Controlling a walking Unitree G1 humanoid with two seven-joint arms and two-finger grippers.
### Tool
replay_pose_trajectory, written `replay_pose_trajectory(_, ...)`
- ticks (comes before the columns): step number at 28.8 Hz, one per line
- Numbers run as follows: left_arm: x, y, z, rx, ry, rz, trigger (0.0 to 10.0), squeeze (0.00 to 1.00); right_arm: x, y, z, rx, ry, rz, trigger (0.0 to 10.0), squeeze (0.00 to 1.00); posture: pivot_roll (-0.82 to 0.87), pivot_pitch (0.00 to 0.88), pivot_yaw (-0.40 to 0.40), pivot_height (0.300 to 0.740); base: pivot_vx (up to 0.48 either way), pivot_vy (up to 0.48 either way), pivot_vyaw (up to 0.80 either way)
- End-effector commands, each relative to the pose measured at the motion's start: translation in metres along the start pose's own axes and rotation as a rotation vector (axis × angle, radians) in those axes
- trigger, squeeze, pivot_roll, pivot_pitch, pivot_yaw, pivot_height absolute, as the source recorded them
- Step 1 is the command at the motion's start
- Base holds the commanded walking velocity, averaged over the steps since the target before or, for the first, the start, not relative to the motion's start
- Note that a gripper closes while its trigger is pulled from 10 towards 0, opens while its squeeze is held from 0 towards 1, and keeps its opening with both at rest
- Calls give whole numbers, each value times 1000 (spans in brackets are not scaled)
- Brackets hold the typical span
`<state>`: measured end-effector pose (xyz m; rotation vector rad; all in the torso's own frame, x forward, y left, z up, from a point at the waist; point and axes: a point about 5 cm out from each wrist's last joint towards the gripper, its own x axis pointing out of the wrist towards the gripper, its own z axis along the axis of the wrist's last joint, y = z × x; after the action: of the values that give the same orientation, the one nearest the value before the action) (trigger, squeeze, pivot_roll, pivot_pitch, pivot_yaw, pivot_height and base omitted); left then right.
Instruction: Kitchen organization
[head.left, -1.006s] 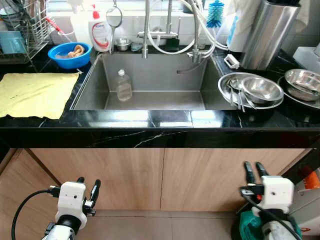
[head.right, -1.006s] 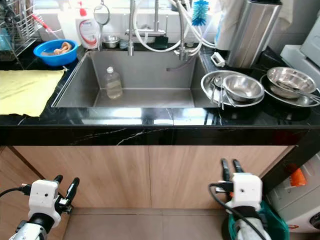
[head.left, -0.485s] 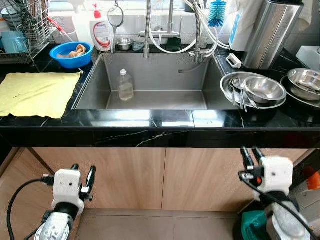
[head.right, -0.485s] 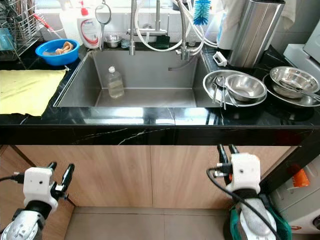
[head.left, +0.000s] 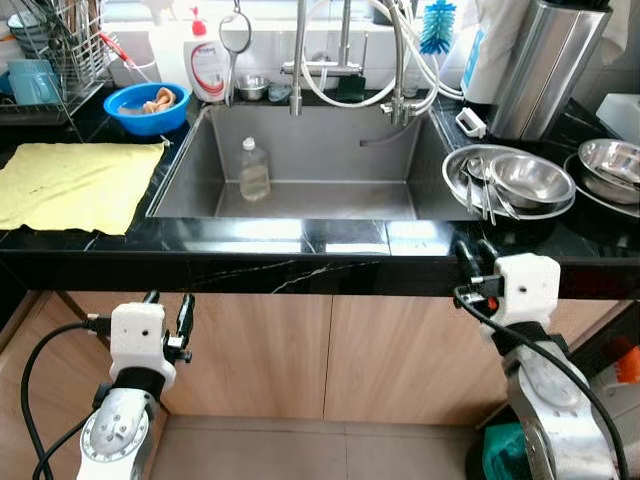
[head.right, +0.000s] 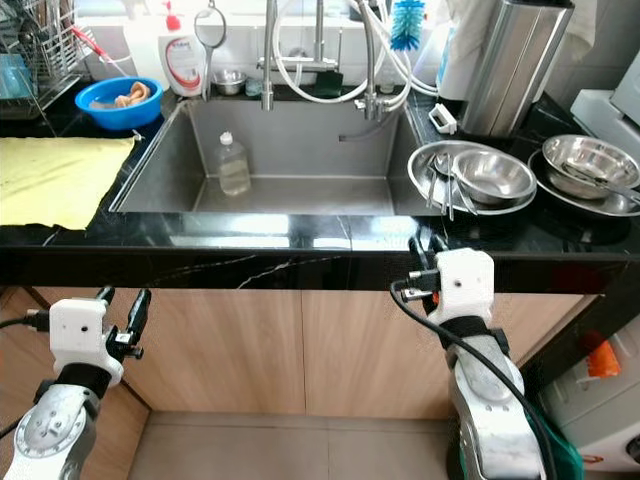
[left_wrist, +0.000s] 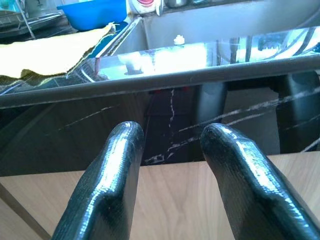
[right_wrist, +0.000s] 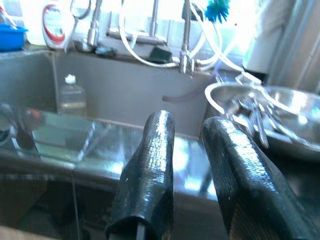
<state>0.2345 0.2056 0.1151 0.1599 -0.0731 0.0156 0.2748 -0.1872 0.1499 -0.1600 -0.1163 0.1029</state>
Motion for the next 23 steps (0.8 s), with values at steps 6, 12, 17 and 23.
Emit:
replay_pose_trajectory(6,0,-10,-4,-8,12,-23,10000,0,4,1,-1,5,10,19,10000,0,-63,0,-26,732,0,0,0)
replay_pose_trajectory(12,2,-13,-4,-3,3,-42,10000,0,8,3,0,1,2,23,10000,0,-63,0,-25,732,0,0,0)
replay_pose_trajectory(17,4,-12,-3,-4,-4,-38,10000,0,13,0,6,-2,-17,20,10000,0,-66,0,-23,732,0,0,0)
replay_pose_trajectory(23,4,-17,-4,-8,-6,-61,10000,0,17,8,19,10,-55,35,10000,0,-70,0,-21,732,0,0,0)
